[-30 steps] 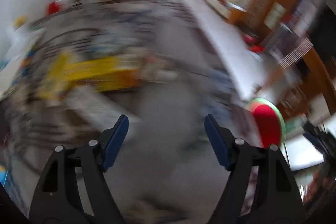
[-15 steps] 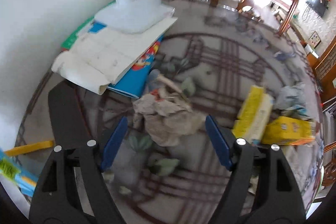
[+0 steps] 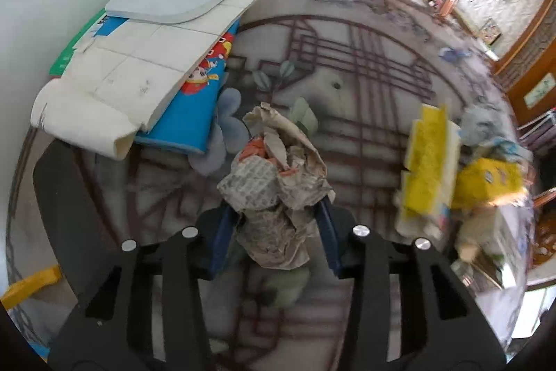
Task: Collect trash
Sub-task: 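Move the left gripper to the crumpled newspaper and grasp it, then grasp the white-and-blue milk carton with the right gripper and lift it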
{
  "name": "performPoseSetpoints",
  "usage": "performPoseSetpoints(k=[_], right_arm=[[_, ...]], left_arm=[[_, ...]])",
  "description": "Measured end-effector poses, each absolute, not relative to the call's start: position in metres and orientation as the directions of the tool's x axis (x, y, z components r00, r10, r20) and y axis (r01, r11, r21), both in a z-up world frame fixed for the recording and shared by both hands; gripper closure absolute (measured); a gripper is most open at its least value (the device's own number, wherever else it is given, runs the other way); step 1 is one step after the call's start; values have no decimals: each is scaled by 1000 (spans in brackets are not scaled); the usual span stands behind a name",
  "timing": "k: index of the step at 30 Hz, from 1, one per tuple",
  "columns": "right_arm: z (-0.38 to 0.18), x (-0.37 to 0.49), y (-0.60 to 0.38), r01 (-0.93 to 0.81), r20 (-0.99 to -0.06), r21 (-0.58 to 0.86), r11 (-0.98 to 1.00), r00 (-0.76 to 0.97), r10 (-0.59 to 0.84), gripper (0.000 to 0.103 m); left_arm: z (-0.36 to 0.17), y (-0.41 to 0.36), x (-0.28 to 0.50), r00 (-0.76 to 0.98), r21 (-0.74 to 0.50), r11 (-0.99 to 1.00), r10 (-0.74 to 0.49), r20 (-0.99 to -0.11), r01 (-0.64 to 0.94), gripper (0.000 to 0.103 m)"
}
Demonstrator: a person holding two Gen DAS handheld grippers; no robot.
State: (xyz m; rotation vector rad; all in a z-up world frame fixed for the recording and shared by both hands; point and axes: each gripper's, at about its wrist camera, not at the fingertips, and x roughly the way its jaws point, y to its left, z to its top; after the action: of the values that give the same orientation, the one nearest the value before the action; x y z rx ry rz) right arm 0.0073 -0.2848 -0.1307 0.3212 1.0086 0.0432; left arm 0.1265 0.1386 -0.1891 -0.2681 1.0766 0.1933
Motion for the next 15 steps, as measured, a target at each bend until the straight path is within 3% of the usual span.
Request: performPoseSetpoints(k=[10,15], right_arm=[[-157,82,-196,-209,-869,122,970,451,207,22],[-173,120,-172,-262,-890,131,956,395,230,25]], left_arm=[[-178,104,31,437,-215,968,-139,-889,-129,59],[-184,103,9,403,-233,965,-167,-900,-122,59]])
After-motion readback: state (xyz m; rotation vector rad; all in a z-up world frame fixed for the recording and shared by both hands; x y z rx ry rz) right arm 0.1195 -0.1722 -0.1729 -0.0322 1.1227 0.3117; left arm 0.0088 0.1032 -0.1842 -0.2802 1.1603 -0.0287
